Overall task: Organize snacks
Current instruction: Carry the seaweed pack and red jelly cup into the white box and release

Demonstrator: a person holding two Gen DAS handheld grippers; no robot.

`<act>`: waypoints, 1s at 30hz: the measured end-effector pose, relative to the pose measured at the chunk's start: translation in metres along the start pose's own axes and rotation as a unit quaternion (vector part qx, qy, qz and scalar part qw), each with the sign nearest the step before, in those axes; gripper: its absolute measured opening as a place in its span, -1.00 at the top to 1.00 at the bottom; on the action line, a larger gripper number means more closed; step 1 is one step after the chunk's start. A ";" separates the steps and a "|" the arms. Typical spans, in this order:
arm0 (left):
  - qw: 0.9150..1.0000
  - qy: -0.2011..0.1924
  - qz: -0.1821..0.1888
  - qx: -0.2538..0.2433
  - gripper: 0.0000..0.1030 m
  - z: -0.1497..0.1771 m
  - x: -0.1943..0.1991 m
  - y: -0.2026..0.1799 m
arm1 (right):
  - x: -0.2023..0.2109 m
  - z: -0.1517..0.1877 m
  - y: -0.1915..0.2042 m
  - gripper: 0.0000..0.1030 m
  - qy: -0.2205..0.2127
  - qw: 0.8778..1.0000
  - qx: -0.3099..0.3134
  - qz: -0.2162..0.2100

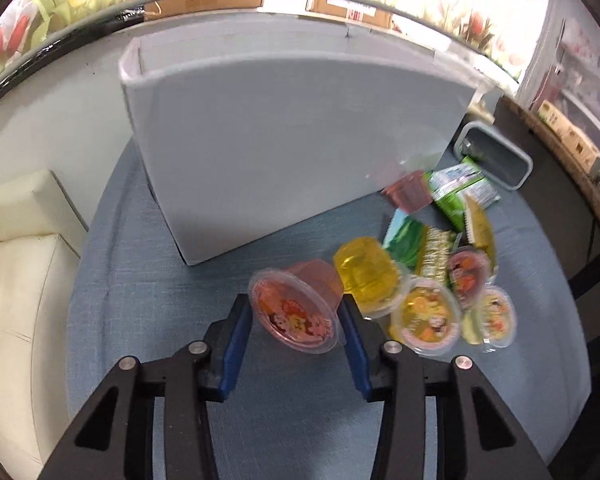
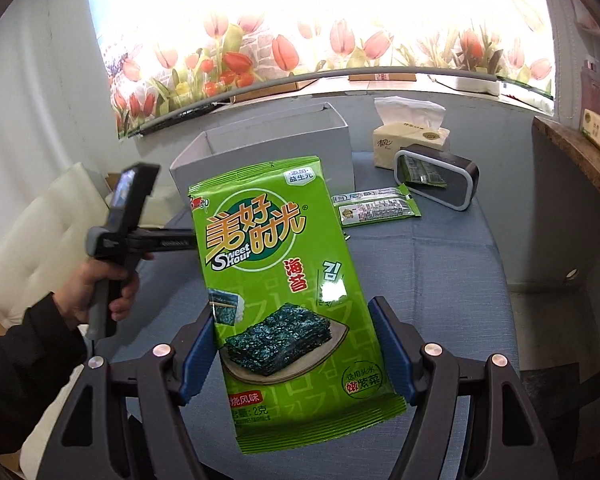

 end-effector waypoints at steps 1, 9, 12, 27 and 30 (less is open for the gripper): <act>1.000 -0.005 0.002 0.001 0.06 0.001 0.007 -0.001 | -0.001 0.001 0.001 -0.48 0.001 1.000 -0.001 -0.003; 0.999 -0.043 0.010 0.022 0.06 0.002 0.066 -0.018 | -0.019 -0.012 0.012 -0.48 0.009 1.000 0.011 -0.004; 0.998 -0.062 0.012 0.029 0.06 -0.010 0.088 -0.019 | -0.032 -0.032 0.018 -0.48 0.008 1.000 0.025 0.003; 0.989 -0.129 0.017 0.075 0.05 -0.151 0.084 0.017 | -0.173 -0.219 0.037 -0.48 0.023 0.998 0.045 0.045; 0.990 -0.111 0.007 0.081 0.05 -0.176 0.056 0.028 | -0.209 -0.233 0.039 -0.48 0.054 0.997 0.047 0.031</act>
Point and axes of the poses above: each gripper's, at about its wrist camera, not at the fingertips, and x roughly against the way its jaws point, y to its left, z to its underside, the point moved 1 cm from there along -x, roughly the way its jaws point, and after that the axes turned 6 degrees about -y, right-handed, at the moved point
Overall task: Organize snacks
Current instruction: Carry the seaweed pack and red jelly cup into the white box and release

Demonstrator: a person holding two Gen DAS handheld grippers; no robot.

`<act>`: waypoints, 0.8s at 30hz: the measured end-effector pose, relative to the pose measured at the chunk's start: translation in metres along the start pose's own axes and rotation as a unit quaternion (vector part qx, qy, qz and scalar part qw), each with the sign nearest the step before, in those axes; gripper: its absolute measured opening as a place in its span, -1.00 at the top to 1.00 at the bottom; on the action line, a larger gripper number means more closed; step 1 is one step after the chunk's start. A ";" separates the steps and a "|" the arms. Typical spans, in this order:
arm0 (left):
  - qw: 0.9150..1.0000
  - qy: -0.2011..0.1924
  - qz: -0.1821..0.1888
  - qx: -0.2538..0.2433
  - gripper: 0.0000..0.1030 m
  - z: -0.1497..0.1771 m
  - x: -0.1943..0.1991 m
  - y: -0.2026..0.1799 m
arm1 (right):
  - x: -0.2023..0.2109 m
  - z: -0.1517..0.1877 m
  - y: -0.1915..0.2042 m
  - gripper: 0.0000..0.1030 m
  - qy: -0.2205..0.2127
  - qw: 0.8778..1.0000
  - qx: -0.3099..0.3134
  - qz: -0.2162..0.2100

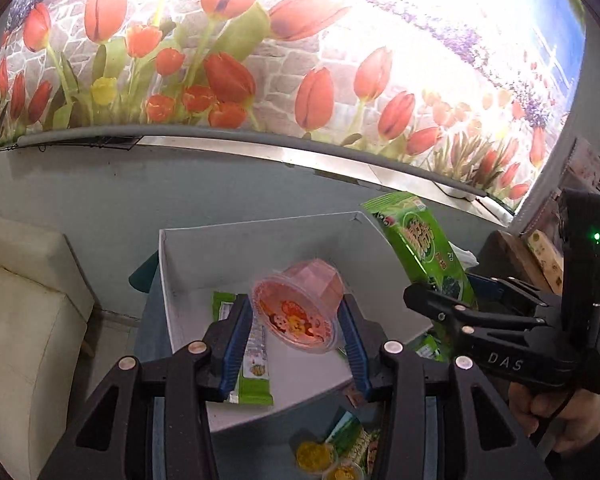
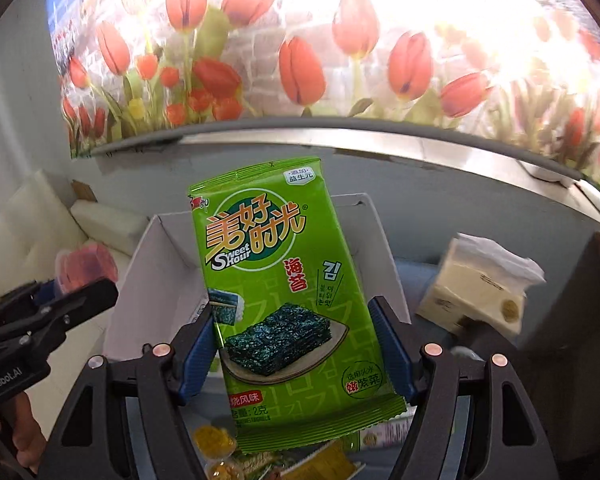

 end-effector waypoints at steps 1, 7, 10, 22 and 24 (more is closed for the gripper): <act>1.000 0.006 -0.003 -0.004 0.05 -0.001 -0.010 0.002 | -0.012 -0.004 0.000 -0.48 0.009 1.000 0.002 0.004; 0.999 0.036 -0.026 -0.018 -0.28 0.002 -0.050 0.014 | -0.057 0.000 -0.007 -0.56 0.054 0.998 -0.010 0.006; 0.999 0.027 -0.034 -0.019 -1.00 0.005 -0.051 0.020 | -0.058 0.004 -0.011 -0.76 0.037 0.999 -0.013 0.013; 0.999 0.017 -0.021 -0.048 -1.00 0.025 -0.021 0.005 | -0.010 0.020 -0.036 -0.76 0.000 0.999 -0.036 -0.016; 0.999 0.011 -0.014 -0.047 -1.00 0.032 -0.010 0.001 | 0.004 0.032 -0.047 -0.76 -0.001 0.999 -0.041 -0.013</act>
Point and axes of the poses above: each gripper's, at about its wrist camera, not at the fingertips, and x roughly against the way its jaws point, y to its left, z to its underside, the point moved 1 cm from there along -x, roughly the way its jaws point, and after that the axes turned 6 degrees about -y, right-handed, at the moved point
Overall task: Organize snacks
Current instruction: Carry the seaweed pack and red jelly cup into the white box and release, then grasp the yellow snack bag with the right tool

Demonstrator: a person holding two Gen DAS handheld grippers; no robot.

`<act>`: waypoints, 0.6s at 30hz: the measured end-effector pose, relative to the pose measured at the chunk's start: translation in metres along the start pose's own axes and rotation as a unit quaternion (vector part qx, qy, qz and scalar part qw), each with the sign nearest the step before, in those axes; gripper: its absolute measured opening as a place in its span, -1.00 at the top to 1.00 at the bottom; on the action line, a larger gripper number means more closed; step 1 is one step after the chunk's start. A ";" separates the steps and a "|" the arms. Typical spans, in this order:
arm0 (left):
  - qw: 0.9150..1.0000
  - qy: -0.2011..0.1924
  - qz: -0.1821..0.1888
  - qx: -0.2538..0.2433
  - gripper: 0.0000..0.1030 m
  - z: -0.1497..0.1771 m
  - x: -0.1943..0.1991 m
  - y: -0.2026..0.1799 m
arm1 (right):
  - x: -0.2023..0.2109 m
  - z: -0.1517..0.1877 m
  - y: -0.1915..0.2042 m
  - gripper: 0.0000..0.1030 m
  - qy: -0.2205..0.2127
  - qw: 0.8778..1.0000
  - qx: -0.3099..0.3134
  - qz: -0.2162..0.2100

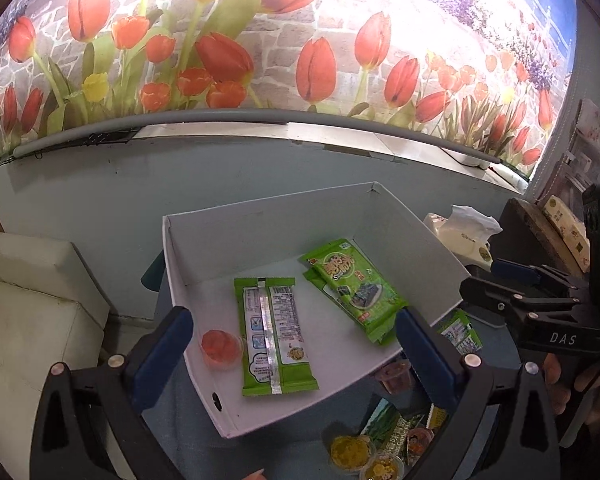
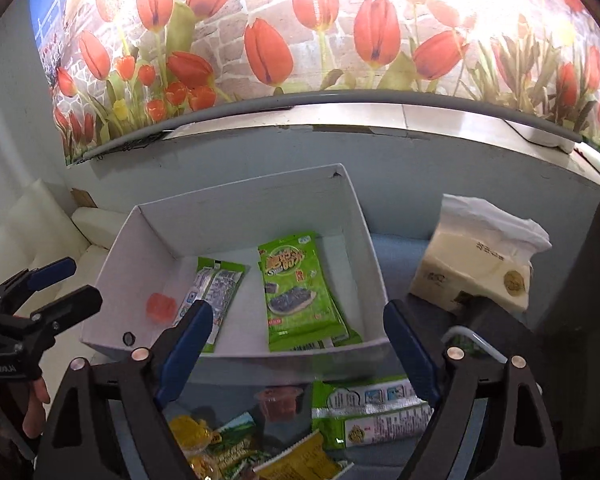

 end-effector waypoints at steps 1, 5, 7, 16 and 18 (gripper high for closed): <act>1.000 -0.002 0.001 0.003 -1.00 0.003 0.004 -0.002 | 0.006 0.006 -0.005 -0.76 0.001 1.000 0.001 0.005; 1.000 -0.010 0.011 0.008 -1.00 0.025 0.024 -0.012 | 0.029 0.042 -0.029 -0.76 0.008 1.000 -0.011 0.024; 1.000 -0.012 0.013 0.004 -1.00 0.042 0.036 -0.019 | 0.033 0.064 -0.041 -0.76 0.023 0.999 -0.038 0.029; 0.999 -0.007 0.037 -0.007 -1.00 0.133 0.094 -0.052 | 0.019 0.152 -0.034 -0.76 0.061 0.996 -0.060 -0.009; 0.999 -0.010 0.031 0.003 -1.00 0.154 0.109 -0.055 | 0.014 0.156 -0.024 -0.76 0.062 0.997 -0.054 -0.016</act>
Point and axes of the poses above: each gripper's, at about its wrist camera, not at the fingertips, and x roughly against the way its jaws point, y to its left, z to its underside, the point moved 1 cm from there along -x, roughly the way its jaws point, and after that the axes turned 6 degrees about -y, right-handed, at the moved point
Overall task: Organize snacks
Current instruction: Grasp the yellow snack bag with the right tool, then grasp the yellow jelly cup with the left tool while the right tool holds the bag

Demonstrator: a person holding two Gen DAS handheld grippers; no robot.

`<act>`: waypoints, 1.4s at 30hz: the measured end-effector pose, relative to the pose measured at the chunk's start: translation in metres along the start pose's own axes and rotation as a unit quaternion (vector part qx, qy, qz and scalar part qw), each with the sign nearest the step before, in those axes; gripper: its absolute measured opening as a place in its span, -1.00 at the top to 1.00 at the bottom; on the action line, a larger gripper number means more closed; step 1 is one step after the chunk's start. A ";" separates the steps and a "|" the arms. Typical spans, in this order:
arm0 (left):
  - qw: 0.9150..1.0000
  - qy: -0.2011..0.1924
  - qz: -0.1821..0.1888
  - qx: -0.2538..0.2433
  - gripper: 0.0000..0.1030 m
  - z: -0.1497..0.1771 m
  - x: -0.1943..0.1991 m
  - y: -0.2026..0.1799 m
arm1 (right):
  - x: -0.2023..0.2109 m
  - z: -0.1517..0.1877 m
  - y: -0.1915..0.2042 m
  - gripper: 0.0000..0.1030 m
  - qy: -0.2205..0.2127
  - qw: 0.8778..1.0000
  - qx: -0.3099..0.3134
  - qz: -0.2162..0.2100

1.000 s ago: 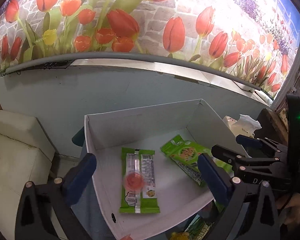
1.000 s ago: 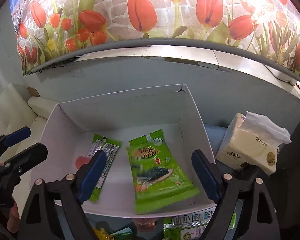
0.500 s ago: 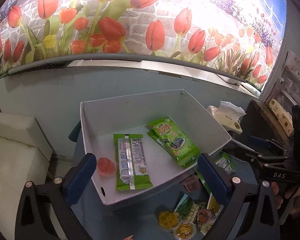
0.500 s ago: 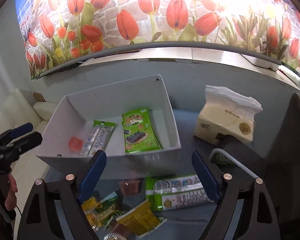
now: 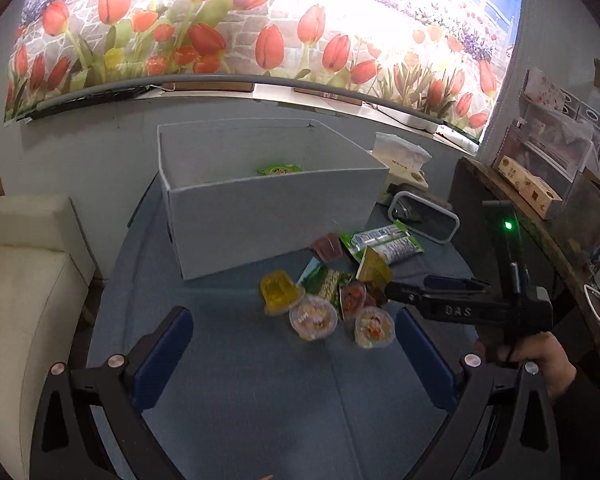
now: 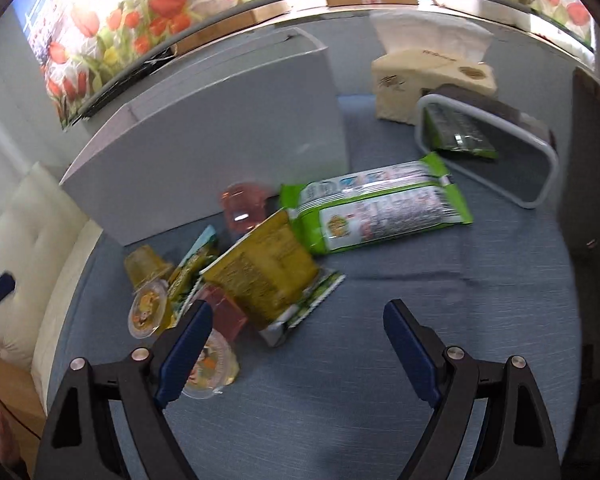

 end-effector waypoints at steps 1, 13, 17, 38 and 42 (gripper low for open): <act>1.000 0.002 0.004 0.005 -1.00 0.007 0.005 -0.001 | -0.002 0.000 0.004 -0.76 -0.003 1.000 0.002 -0.001; 1.000 0.017 0.005 0.013 -1.00 0.061 0.046 -0.008 | -0.044 -0.011 0.010 -0.76 0.011 0.999 -0.050 -0.010; 1.000 0.016 0.010 0.024 -1.00 0.060 0.048 -0.004 | -0.049 -0.014 0.010 -0.76 0.010 0.999 -0.048 0.003; 1.000 0.012 -0.002 0.025 -1.00 0.034 0.009 0.002 | 0.045 0.013 0.018 -0.07 -0.056 0.997 -0.033 -0.036; 0.999 0.022 -0.028 0.041 -1.00 0.014 -0.024 0.006 | 0.065 0.026 0.016 -0.07 -0.079 0.996 -0.019 -0.029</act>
Point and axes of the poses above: each gripper's, at about its wrist camera, not at the fingertips, and x roughly against the way its jaws point, y to its left, z to its underside, the point moved 1 cm from there along -x, roughly the way its jaws point, and after that the axes turned 6 degrees about -y, right-handed, at the moved point
